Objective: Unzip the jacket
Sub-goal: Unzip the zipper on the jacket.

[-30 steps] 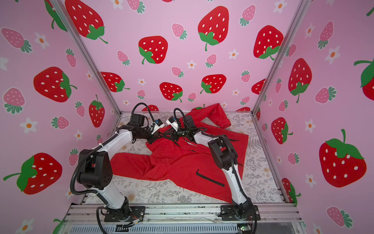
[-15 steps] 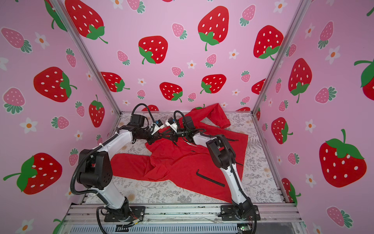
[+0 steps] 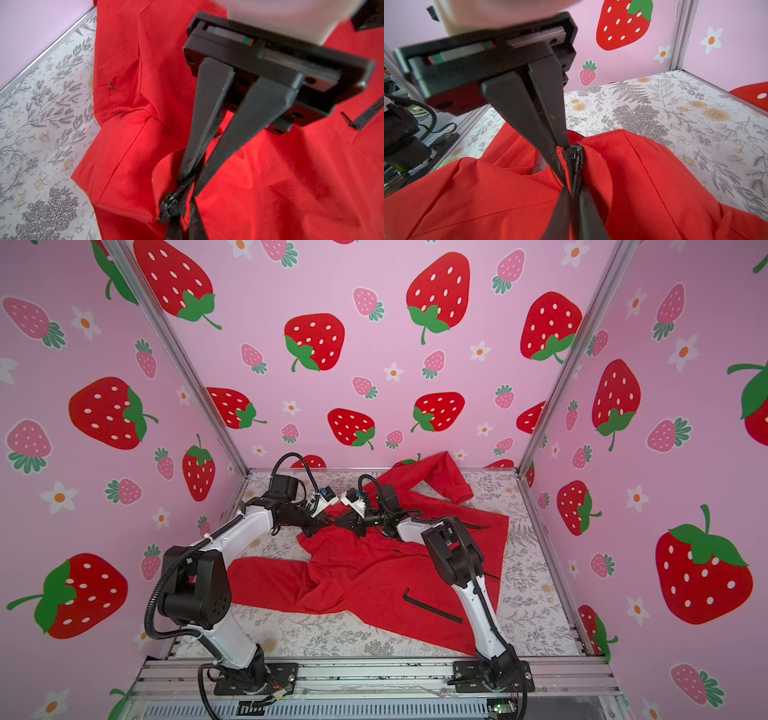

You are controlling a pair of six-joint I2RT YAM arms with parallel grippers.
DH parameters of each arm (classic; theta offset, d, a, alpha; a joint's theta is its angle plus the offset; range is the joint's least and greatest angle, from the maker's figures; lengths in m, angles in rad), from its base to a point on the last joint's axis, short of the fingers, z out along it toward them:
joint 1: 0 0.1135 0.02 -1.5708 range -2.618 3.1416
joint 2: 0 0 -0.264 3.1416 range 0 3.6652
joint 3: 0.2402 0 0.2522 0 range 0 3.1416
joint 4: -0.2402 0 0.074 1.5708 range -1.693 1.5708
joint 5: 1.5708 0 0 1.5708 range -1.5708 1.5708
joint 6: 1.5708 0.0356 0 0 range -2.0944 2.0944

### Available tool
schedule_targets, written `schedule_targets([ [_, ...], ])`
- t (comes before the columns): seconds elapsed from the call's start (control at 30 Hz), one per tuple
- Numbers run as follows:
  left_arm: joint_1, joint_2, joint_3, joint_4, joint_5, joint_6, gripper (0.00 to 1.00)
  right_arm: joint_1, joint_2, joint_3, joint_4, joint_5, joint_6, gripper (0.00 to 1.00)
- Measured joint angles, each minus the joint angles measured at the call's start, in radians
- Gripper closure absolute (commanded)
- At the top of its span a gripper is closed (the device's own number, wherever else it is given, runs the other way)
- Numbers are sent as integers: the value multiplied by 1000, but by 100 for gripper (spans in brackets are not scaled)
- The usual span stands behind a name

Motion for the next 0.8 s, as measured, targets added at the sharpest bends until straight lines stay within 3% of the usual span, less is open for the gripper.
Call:
schedule_targets([
  [0.33,-3,0,0,3,-12,0,100,0,0,-2,10,6,38,91],
  [0.6,-7,0,0,3,-27,1,100,0,0,-10,32,-2,75,80],
  [0.8,-7,0,0,3,-27,0,100,0,0,-12,53,-11,107,80],
])
